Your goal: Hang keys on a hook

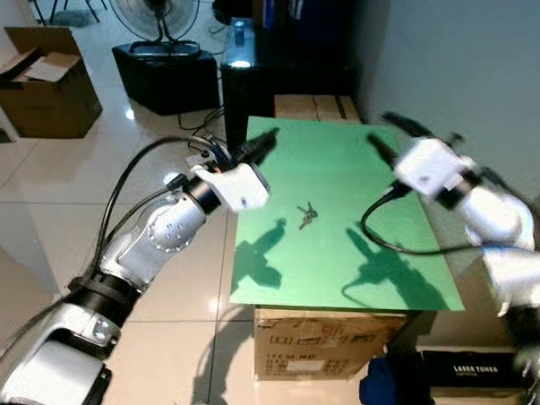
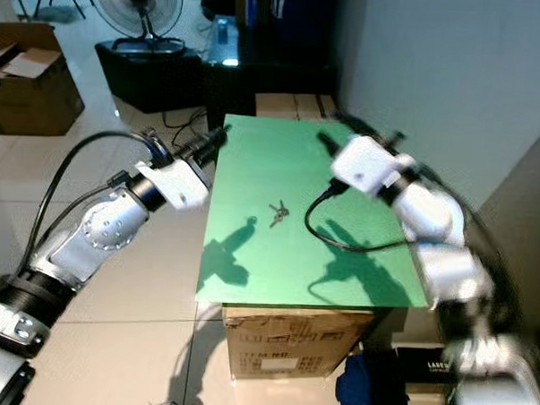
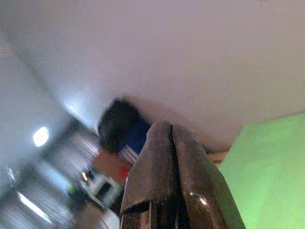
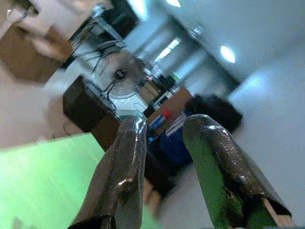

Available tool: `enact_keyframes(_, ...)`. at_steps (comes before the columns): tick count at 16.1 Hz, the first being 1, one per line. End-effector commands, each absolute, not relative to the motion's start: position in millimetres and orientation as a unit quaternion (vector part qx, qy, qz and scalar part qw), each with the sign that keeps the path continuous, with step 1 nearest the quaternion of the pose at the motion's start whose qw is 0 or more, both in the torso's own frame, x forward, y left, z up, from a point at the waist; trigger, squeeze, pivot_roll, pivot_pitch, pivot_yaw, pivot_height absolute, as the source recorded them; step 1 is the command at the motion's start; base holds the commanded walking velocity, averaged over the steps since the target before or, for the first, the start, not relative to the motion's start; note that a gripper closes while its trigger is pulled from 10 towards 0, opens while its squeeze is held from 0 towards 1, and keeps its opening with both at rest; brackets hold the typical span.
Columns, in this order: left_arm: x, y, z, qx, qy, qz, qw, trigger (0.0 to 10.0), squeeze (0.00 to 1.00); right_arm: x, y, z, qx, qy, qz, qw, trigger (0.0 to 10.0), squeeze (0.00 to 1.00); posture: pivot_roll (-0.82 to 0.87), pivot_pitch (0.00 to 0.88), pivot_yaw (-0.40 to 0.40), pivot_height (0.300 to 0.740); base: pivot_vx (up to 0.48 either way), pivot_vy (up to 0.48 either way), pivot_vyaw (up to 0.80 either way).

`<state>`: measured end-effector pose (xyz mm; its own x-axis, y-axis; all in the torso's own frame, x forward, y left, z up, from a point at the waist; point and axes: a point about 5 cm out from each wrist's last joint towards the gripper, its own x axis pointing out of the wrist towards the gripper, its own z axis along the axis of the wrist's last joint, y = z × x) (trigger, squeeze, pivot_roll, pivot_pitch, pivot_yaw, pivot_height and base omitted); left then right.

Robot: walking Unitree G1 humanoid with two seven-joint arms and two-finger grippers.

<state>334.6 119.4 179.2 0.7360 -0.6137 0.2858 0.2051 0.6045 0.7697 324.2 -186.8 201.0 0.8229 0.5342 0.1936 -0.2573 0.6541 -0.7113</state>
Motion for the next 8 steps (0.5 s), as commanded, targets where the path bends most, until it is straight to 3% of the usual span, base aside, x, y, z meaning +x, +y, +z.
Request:
enact_keyframes(1, 337, 130, 177, 0.320, -0.239, -0.221, 0.890, 0.0, 0.00, 320, -190, 201, -0.298, -0.190, 0.196, 0.915, 10.0, 0.00, -0.14, 0.000, 0.045, 0.740, 0.000, 0.000, 0.00)
enact_keyframes(2, 340, 138, 181, 0.191, -0.215, -0.178, 0.941, 0.0, 0.00, 311, -188, 187, -0.216, -0.165, 0.166, 0.948, 10.0, 0.00, -0.14, 0.000, 0.064, 0.740, 0.000, 0.000, 0.00)
enact_keyframes(3, 341, 143, 183, 0.134, -0.207, -0.156, 0.956, 0.0, 0.00, 307, -186, 181, -0.182, -0.155, 0.152, 0.959, 10.0, 0.00, -0.14, 0.000, 0.070, 0.740, 0.000, 0.000, 0.00)
enact_keyframes(4, 339, 151, 187, 0.022, -0.206, -0.110, 0.972, 0.0, 0.00, 300, -181, 172, -0.099, -0.139, 0.120, 0.978, 10.0, 0.00, -0.14, 0.000, 0.080, 0.740, 0.000, 0.000, 0.00)
enact_keyframes(5, 335, 158, 187, -0.029, -0.207, -0.086, 0.974, 0.0, 0.00, 294, -176, 166, -0.045, -0.126, 0.107, 0.985, 10.0, 0.00, -0.14, 0.000, 0.086, 0.740, 0.000, 0.000, 0.00)
enact_keyframes(8, 318, 180, 175, -0.075, -0.194, -0.027, 0.978, 0.0, 0.00, 276, -162, 148, 0.020, -0.078, 0.113, 0.990, 10.0, 0.00, -0.12, 0.000, 0.081, 0.740, 0.000, 0.000, 0.00)
